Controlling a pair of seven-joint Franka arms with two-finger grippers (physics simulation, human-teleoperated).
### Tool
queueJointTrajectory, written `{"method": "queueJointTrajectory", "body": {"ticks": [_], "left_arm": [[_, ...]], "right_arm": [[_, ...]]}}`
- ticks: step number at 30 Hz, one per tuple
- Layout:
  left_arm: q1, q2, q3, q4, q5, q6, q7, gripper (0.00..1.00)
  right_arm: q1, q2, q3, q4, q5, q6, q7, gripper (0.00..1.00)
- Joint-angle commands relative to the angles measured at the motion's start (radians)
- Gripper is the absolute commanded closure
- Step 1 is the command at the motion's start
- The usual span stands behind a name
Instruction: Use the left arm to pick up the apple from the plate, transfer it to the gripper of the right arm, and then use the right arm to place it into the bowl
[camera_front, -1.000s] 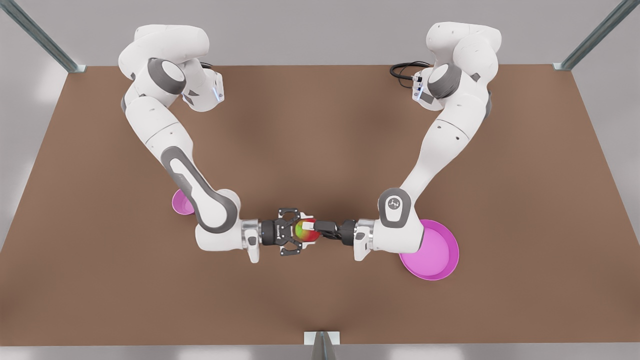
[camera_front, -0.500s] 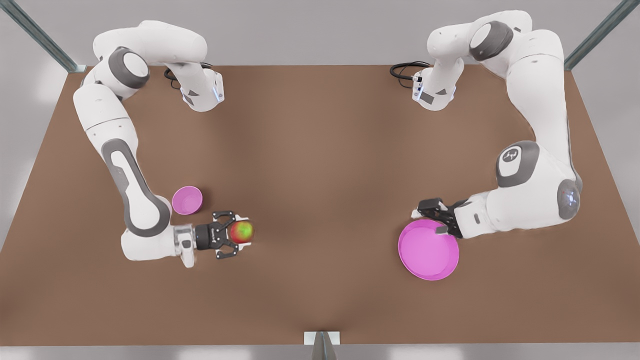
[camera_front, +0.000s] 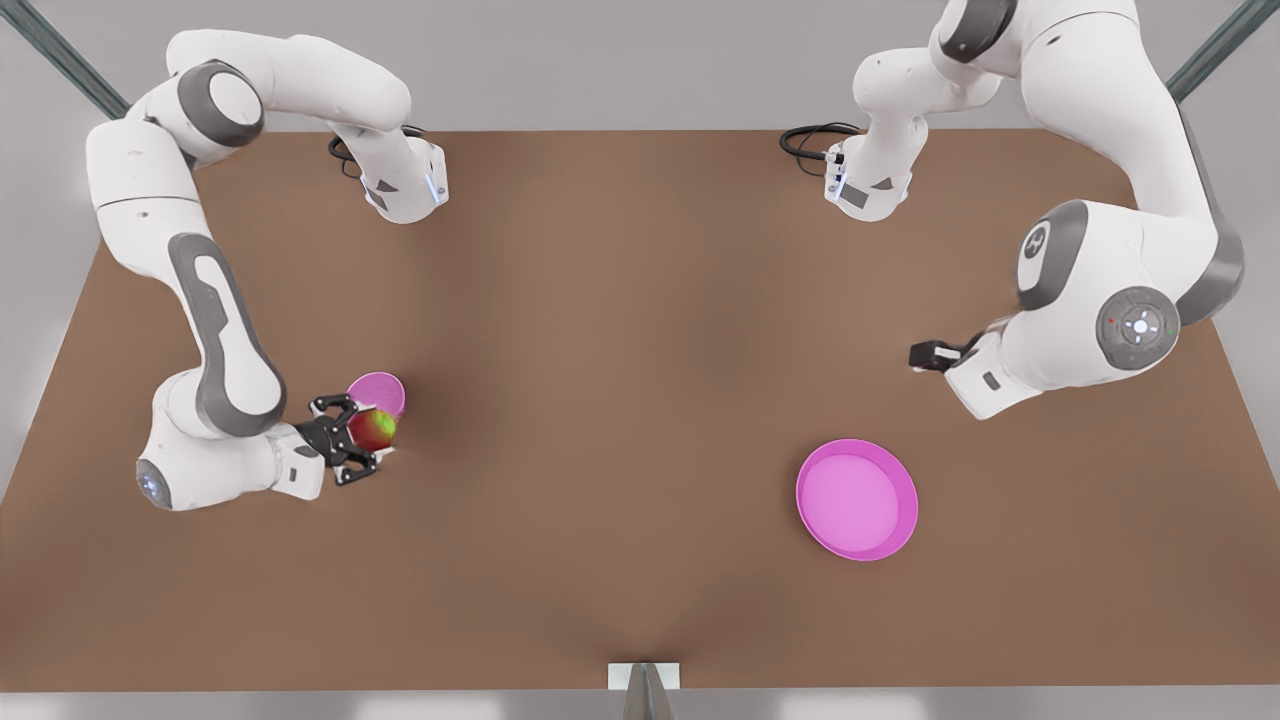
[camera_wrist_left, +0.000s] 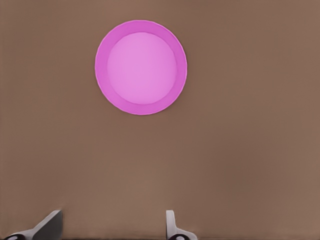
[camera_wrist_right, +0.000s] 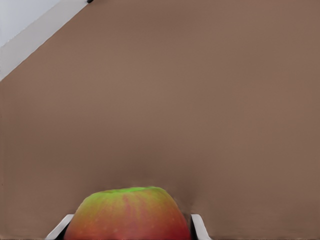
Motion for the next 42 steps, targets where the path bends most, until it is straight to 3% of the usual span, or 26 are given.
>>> {"method": "queueJointTrajectory", "body": {"ticks": [1, 7, 15, 17, 19, 22, 24, 27, 31, 35, 36, 37, 42], "left_arm": [[-0.002, -0.001, -0.002, 0.001, 0.021, -0.053, -0.063, 0.0], [0.0, -0.001, -0.002, 0.001, 0.022, -0.062, -0.063, 0.0], [-0.006, 0.001, -0.002, 0.001, 0.024, -0.058, -0.063, 0.0], [-0.006, 0.001, -0.002, 0.001, 0.024, -0.058, -0.063, 0.0], [-0.006, 0.001, -0.002, 0.001, 0.024, -0.059, -0.065, 0.0], [-0.008, 0.001, -0.002, 0.001, 0.024, -0.059, -0.066, 0.0], [-0.009, 0.001, -0.002, 0.001, 0.025, -0.059, -0.066, 0.0], [-0.011, 0.001, -0.002, 0.001, 0.025, -0.059, -0.066, 0.0], [-0.013, 0.001, -0.003, 0.001, 0.027, -0.059, -0.068, 0.0], [-0.013, 0.001, -0.003, 0.001, 0.027, -0.062, -0.068, 0.0], [-0.013, 0.001, -0.003, 0.001, 0.027, -0.062, -0.068, 0.0], [-0.013, 0.001, -0.003, 0.001, 0.027, -0.062, -0.068, 0.0], [-0.011, 0.001, -0.003, 0.001, 0.027, -0.062, -0.068, 0.0]], "right_arm": [[-0.005, -0.033, -0.001, -0.019, -0.126, -0.035, 0.024, 0.29], [-0.008, -0.046, 0.001, -0.034, -0.322, 0.003, 0.047, 0.29], [-0.022, -0.095, 0.001, -0.11, -0.342, 0.025, 0.047, 0.3], [0.003, -0.171, -0.032, -0.188, -0.33, 0.092, 0.047, 0.3], [0.099, -0.268, -0.144, -0.289, -0.264, 0.184, 0.046, 0.3], [0.132, -0.307, -0.187, -0.373, -0.252, 0.286, 0.046, 0.3], [0.202, -0.339, -0.262, -0.435, -0.21, 0.362, 0.046, 0.3], [0.219, -0.34, -0.269, -0.481, -0.203, 0.434, 0.047, 0.3], [0.282, -0.383, -0.361, -0.547, -0.169, 0.504, 0.033, 0.3], [0.296, -0.396, -0.366, -0.588, -0.161, 0.54, 0.032, 0.3], [0.294, -0.397, -0.366, -0.588, -0.161, 0.54, 0.033, 0.25], [0.293, -0.399, -0.366, -0.587, -0.161, 0.537, 0.035, 0.0], [0.293, -0.418, -0.371, -0.581, -0.154, 0.514, 0.033, 0.0]]}}
